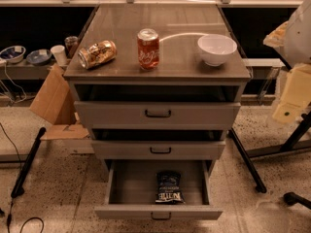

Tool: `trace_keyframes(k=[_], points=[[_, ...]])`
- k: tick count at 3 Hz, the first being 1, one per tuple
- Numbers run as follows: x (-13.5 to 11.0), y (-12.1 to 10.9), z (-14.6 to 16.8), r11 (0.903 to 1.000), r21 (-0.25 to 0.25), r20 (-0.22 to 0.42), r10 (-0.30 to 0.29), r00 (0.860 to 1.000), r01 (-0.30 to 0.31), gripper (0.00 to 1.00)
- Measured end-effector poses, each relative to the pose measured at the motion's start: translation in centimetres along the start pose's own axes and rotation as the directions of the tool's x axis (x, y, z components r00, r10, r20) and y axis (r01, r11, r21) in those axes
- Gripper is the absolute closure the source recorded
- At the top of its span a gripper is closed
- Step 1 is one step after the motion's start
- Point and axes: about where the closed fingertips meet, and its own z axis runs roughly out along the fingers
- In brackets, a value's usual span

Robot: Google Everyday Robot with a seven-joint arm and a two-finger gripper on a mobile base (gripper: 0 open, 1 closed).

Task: Pick blue chip bag from bottom drawer and place on counter

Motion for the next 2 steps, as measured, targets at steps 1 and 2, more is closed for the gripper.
trace_keyframes(k=[1, 2], points=[[0.0, 0.0, 0.0, 1.0000, 0.000, 0.000, 0.000, 1.000, 0.000, 0.00], [-0.8, 0.7, 1.3, 0.9988, -0.018, 0.015, 0.046, 0.999, -0.046, 0.00]])
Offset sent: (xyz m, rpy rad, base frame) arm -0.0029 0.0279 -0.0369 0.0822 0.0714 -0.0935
